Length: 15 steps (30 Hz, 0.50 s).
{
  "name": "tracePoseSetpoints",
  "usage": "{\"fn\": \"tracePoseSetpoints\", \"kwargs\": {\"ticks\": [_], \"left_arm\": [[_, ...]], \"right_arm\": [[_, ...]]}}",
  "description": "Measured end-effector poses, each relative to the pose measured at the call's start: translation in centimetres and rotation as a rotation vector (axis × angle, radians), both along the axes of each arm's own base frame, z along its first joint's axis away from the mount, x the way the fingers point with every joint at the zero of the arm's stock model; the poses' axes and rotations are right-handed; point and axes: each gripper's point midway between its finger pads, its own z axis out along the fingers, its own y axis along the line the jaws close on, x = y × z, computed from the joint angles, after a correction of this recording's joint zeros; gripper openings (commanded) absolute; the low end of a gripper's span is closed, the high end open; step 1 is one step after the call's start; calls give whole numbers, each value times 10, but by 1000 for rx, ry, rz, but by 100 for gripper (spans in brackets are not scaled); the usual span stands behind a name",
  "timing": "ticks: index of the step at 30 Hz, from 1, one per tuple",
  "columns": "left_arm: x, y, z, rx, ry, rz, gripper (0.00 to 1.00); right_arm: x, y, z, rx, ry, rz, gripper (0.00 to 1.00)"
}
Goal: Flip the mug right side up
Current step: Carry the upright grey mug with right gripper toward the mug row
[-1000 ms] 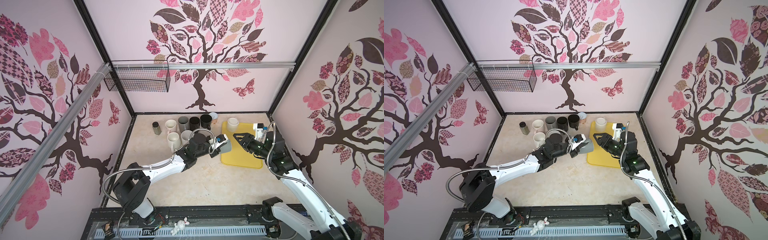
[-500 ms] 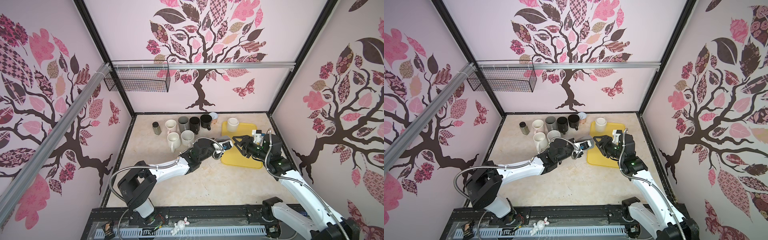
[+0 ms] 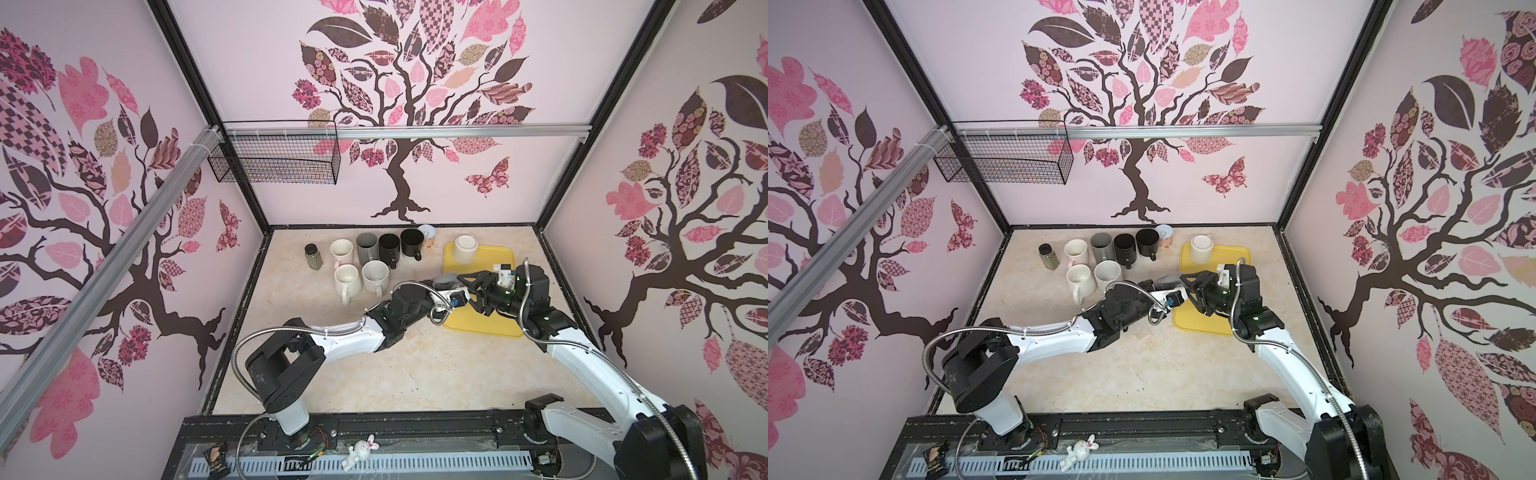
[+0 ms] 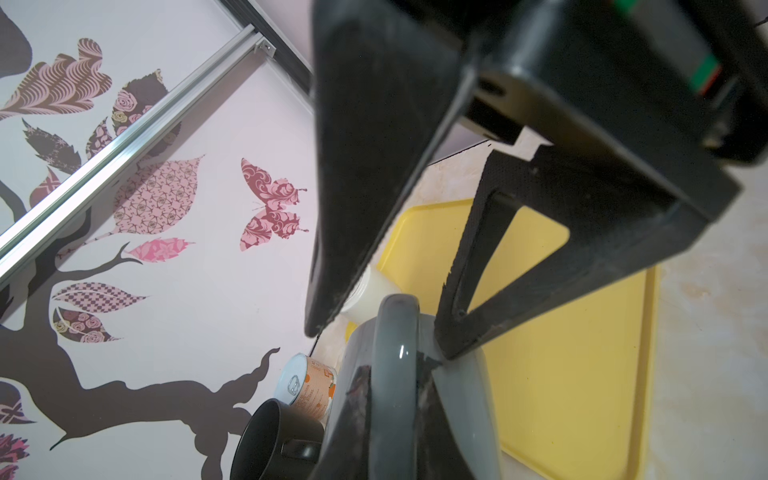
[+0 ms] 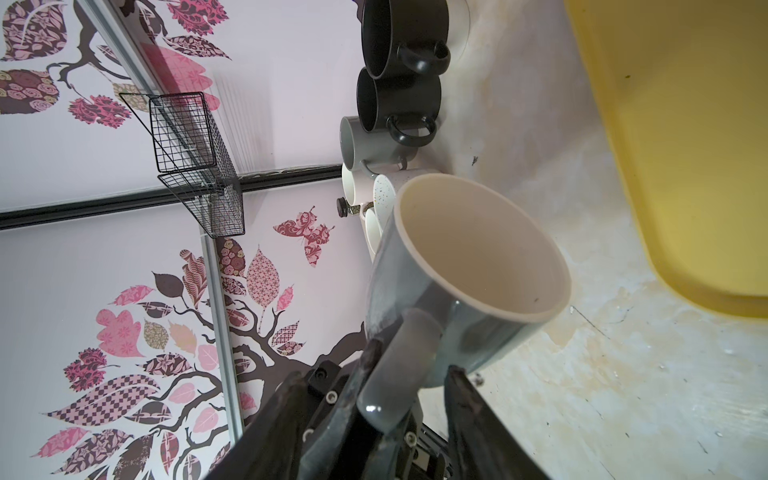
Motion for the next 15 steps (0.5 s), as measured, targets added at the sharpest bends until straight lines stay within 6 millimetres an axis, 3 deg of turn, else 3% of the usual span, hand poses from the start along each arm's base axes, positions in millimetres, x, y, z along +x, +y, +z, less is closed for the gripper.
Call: {"fn": "tracePoseSetpoints", "kwargs": {"ticks": [7,15], "left_arm": [[-1,-1,-1,21,-44,9,0],[-1,2,-3,39,-89,21,0]], "right_arm": [[4,2,-4,24,29,-3,41],[5,3,-5,38,43,-11,4]]}}
